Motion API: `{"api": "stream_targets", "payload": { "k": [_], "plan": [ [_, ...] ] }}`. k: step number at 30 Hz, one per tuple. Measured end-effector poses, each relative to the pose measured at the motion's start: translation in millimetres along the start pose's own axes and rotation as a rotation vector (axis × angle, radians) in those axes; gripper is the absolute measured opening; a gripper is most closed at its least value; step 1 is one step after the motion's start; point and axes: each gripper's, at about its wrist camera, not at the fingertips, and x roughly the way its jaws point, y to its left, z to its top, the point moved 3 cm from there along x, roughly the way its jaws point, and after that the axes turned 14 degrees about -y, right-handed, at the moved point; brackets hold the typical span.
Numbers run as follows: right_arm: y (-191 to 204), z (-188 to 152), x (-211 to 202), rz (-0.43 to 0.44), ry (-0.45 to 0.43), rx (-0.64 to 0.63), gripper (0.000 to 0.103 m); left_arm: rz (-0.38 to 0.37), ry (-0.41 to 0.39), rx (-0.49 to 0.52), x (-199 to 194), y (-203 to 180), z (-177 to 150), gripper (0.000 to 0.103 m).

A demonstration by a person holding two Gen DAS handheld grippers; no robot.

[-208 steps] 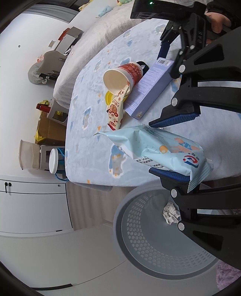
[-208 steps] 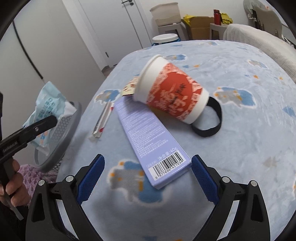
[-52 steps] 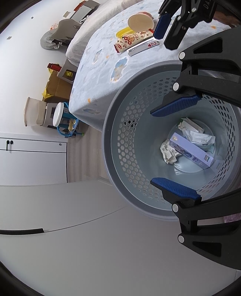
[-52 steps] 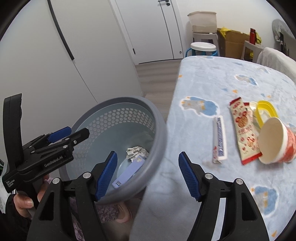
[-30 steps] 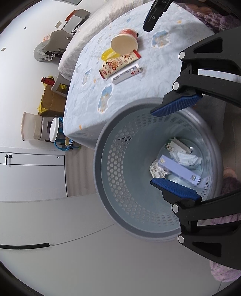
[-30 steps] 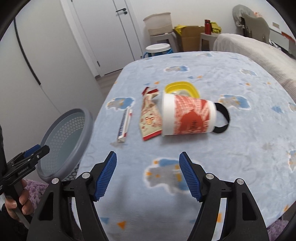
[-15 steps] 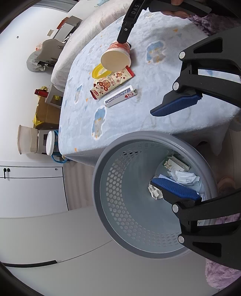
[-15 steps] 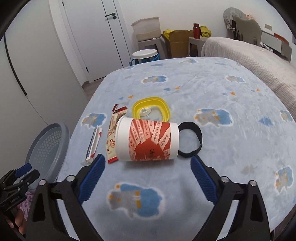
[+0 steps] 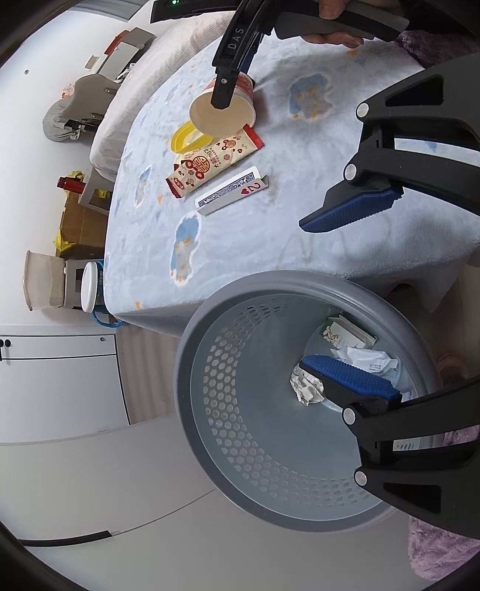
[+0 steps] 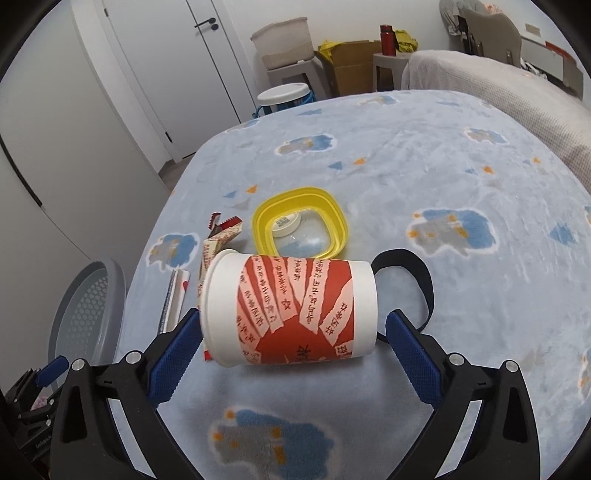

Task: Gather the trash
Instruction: 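Close the right tool around the red-and-white paper cup and lift it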

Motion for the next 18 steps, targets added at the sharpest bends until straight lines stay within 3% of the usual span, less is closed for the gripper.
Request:
{"api": "stream_targets", "payload": {
  "k": [5, 7, 18],
  "plan": [
    [-3, -1, 3, 0.005, -0.007, 0.006, 0.094, -0.003, 0.008, 0.005, 4, -4, 0, 0.066],
    [-1, -1, 2, 0.006, -0.01, -0.013, 0.08, -0.004, 0.008, 0.008, 4, -6, 0, 0.066],
    [1, 3, -25, 0.007, -0.094, -0.051, 0.08, -0.024, 0.004, 0.024, 0, -26, 7, 0.066]
  ]
}}
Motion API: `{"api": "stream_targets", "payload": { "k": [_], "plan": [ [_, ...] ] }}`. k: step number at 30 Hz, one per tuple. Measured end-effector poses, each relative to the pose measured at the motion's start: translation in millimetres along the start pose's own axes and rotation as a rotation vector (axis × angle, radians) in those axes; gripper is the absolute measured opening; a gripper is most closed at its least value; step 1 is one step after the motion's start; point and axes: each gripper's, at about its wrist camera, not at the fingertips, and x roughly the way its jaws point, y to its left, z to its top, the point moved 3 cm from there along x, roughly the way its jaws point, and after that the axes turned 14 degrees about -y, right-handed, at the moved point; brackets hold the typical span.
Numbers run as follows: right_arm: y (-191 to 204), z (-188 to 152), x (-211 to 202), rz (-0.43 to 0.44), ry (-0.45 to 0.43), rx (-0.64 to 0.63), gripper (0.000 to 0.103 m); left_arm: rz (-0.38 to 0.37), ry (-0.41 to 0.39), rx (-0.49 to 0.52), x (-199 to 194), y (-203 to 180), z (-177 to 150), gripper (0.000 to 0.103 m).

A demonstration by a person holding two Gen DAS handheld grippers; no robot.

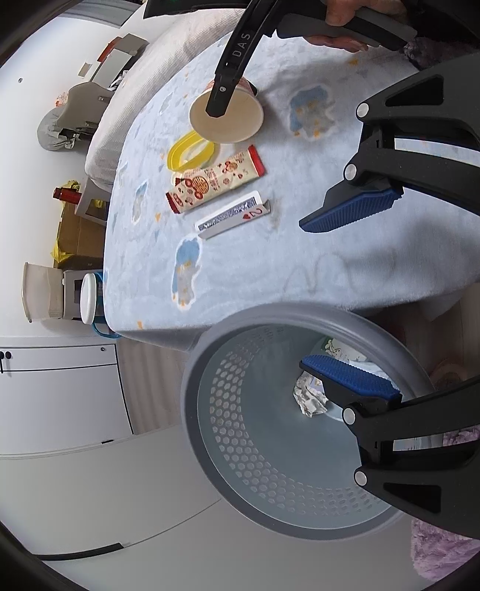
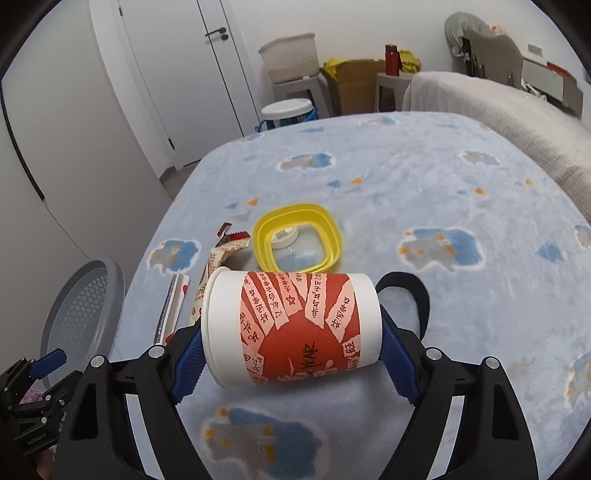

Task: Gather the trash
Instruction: 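Close the right tool around the red-and-white paper cup and lift it, then grasp the red-and-white snack wrapper with the left tool while the right tool holds the cup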

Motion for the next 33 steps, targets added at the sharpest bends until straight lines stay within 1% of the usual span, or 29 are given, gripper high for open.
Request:
{"api": "stream_targets", "payload": {
  "k": [7, 15, 21, 28, 33],
  "plan": [
    [-14, 0, -19, 0.022, -0.022, 0.048, 0.08, -0.039, -0.006, 0.016, 8, -28, 13, 0.066],
    [-36, -1, -36, 0.032, -0.05, 0.1, 0.08, -0.08, -0.001, 0.05, 37, -72, 35, 0.066],
    [-49, -4, -40, 0.039, -0.051, 0.115, 0.08, -0.078, 0.01, 0.074, 68, -96, 49, 0.066],
    [-63, -2, -42, 0.052, -0.057, 0.146, 0.08, -0.061, 0.022, 0.092, 100, -110, 58, 0.066],
    [-66, -2, -43, 0.065, -0.056, 0.152, 0.08, -0.053, 0.041, 0.106, 118, -118, 58, 0.066]
  ]
}}
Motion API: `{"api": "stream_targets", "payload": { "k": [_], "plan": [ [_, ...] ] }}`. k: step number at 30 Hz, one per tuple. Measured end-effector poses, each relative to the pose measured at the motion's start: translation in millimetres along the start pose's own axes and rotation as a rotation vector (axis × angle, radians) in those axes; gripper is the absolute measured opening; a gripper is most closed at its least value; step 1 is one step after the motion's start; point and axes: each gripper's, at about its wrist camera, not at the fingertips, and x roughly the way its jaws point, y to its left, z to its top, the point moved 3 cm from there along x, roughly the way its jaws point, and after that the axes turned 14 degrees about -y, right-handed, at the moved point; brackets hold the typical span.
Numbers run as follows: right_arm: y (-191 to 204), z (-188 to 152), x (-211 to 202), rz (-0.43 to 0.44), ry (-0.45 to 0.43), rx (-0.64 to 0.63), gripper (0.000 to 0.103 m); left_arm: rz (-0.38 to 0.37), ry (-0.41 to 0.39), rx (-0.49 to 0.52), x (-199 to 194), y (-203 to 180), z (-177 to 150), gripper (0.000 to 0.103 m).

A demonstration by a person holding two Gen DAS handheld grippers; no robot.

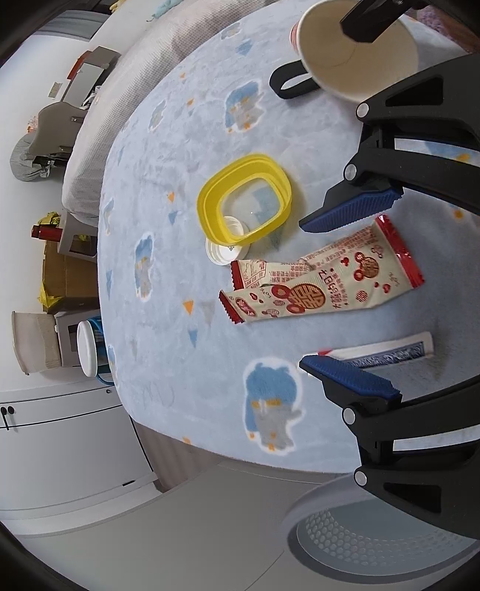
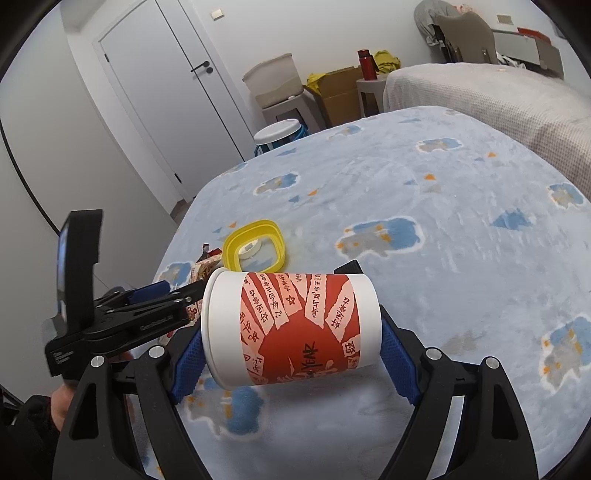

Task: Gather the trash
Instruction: 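Grasp the red-and-white snack wrapper with the left tool while the right tool holds the cup, then carry cup and wrapper over the wastebasket and open both tools to drop them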

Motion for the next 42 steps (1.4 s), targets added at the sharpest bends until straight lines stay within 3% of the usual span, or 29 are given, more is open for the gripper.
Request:
{"api": "stream_targets", "payload": {
  "k": [4, 14, 28, 42],
  "plan": [
    [-3, 1, -1, 0.012, 0.002, 0.006, 0.08, 0.001, 0.009, 0.007, 10, -4, 2, 0.064],
    [0, -1, -2, 0.042, 0.009, -0.001, 0.08, -0.019, 0.041, -0.001, 21, -8, 2, 0.029],
    [20, -14, 1, 0.096, 0.047, -0.034, 0.08, -0.102, -0.01, -0.025, -47, -9, -10, 0.028],
    [55, -45, -27, 0.077, 0.075, -0.073, 0.08, -0.119, -0.035, -0.028, -114, 30, -46, 0.028]
  ]
}}
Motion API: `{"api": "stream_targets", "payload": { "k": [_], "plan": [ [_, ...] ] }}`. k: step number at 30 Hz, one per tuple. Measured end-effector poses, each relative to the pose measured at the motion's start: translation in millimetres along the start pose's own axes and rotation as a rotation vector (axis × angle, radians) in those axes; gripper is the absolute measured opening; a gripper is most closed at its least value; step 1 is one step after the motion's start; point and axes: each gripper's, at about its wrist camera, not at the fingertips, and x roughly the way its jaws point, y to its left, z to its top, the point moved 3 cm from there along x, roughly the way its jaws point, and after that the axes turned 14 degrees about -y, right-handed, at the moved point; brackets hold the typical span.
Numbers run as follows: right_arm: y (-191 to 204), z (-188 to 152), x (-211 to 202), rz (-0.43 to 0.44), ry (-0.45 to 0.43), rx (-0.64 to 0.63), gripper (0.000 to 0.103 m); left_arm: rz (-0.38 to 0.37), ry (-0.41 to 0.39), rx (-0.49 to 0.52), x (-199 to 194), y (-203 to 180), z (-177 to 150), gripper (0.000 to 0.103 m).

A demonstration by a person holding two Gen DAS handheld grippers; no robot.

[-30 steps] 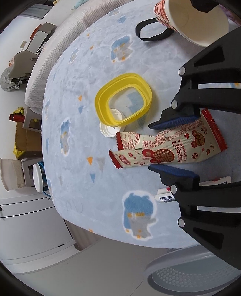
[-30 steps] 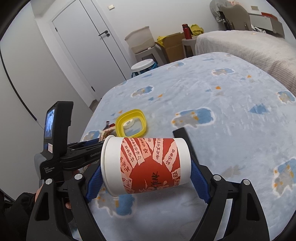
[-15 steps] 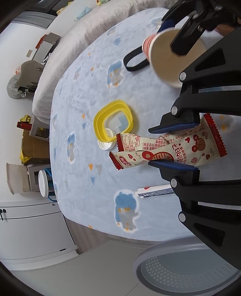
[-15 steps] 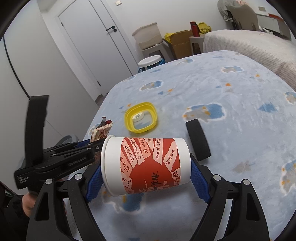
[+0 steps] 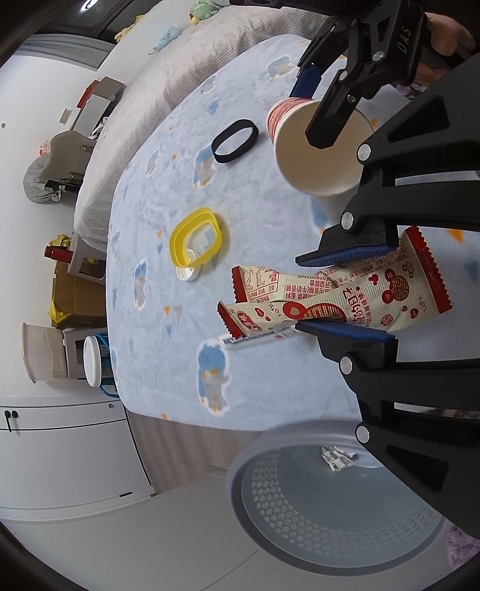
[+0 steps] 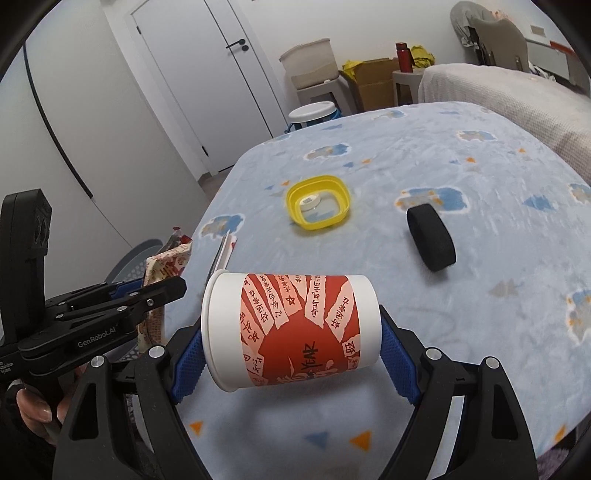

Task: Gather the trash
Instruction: 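Carry cup and wrapper over the wastebasket and open both tools to drop them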

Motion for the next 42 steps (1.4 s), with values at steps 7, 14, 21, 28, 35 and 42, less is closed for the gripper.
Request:
{"api": "stream_targets", "payload": {
  "k": [7, 14, 21, 28, 35, 42],
  "plan": [
    [20, -10, -2, -0.017, 0.022, -0.002, 0.08, 0.021, -0.021, -0.026, -18, 36, -10, 0.028],
    [53, -9, 9, -0.01, 0.026, -0.05, 0.08, 0.076, -0.053, -0.047, -30, 85, -11, 0.028],
    [94, -5, 31, 0.016, 0.029, -0.116, 0.08, 0.153, -0.078, -0.063, -33, 137, -9, 0.028],
    [134, 4, 54, 0.056, 0.022, -0.171, 0.08, 0.194, -0.079, -0.11, -28, 168, -18, 0.028],
    [177, 6, 82, 0.112, 0.026, -0.229, 0.08, 0.223, -0.071, -0.142, -26, 188, -22, 0.029],
    [206, 5, 103, 0.166, 0.049, -0.271, 0.08, 0.252, -0.069, -0.182, -28, 207, -22, 0.029]
  ]
}}
